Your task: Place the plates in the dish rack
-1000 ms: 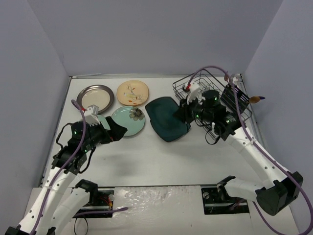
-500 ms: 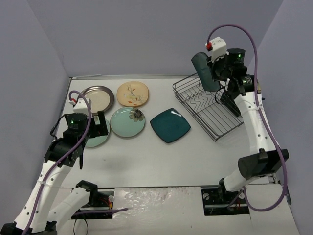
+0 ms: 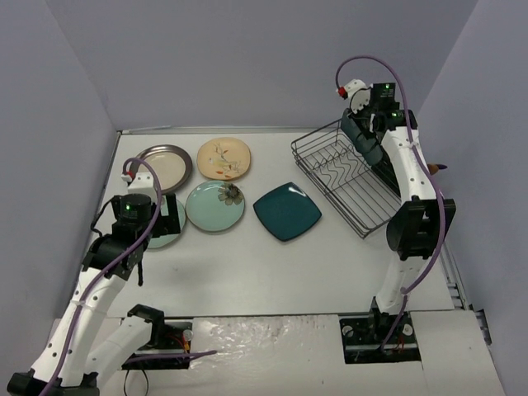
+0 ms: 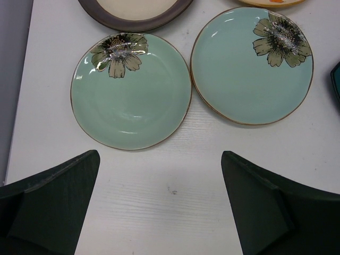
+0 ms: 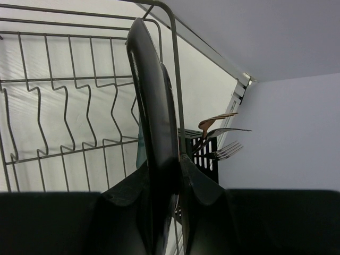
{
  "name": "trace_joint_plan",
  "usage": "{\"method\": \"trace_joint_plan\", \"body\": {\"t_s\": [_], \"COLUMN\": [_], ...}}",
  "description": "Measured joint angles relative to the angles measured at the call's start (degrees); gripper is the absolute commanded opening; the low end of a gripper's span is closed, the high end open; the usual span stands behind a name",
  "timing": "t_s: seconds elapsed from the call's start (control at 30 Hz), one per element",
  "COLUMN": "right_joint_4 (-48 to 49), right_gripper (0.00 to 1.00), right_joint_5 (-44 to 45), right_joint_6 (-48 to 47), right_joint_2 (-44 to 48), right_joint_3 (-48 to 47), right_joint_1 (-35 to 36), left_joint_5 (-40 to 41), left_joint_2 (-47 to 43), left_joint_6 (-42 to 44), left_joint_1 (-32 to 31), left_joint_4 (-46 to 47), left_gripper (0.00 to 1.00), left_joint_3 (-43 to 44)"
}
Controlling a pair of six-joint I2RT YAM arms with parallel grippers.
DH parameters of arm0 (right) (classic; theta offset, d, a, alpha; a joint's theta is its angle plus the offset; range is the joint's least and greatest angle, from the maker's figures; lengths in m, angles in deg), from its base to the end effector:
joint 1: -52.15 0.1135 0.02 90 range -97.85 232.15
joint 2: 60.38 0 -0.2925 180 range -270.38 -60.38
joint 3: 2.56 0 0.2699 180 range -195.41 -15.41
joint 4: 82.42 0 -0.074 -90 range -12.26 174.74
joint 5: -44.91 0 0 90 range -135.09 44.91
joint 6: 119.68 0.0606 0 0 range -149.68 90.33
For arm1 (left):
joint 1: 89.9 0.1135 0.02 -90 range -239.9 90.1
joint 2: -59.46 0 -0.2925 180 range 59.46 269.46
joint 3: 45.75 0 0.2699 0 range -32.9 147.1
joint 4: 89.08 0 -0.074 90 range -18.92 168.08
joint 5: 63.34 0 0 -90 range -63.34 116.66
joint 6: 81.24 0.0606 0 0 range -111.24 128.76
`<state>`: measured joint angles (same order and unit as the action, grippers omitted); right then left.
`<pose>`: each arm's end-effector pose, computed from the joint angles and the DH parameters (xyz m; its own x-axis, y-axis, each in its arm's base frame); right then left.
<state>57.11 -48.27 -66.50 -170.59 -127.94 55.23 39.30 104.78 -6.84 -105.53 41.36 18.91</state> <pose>0.5022 0.0304 0.4011 -0.2795 -0.6143 -0.7379 -0.3388 0.7822 -0.5228 0.1808 -0.0368 0.3439 -0.4886 -0.1358 -0.8619 -0.0525 0.9906 -0.1263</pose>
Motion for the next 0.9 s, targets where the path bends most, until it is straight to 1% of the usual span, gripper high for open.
{"method": "trace_joint_plan", "body": {"t_s": [0.33,0.6,0.9], "right_joint_4": [0.37,0.17,0.24], "right_gripper": [0.00,0.00,0.00], "right_joint_5": [0.30,-1.18,-2.76], "right_joint_6": [-3.80,-4.21,-4.19], "right_joint_2": [-2.73,-7.39,-9.23], "right_joint_3": [-3.11,-3.48,-3.65], "right_joint_1": [-1.32,-2.39,-2.42], "left_joint_5": [-1.05,-1.67,-2.32], "left_joint_2": [1.44,2.50,2.82], "left_joint_6": [0.00,0.02,0.20], "left_joint_1": [1.47,1.52,2.16], "left_joint_4": [0.44,0.57,0.57], "left_gripper": [0.97,0.97,0.97], "left_joint_3": [0.00,0.00,0.00]}}
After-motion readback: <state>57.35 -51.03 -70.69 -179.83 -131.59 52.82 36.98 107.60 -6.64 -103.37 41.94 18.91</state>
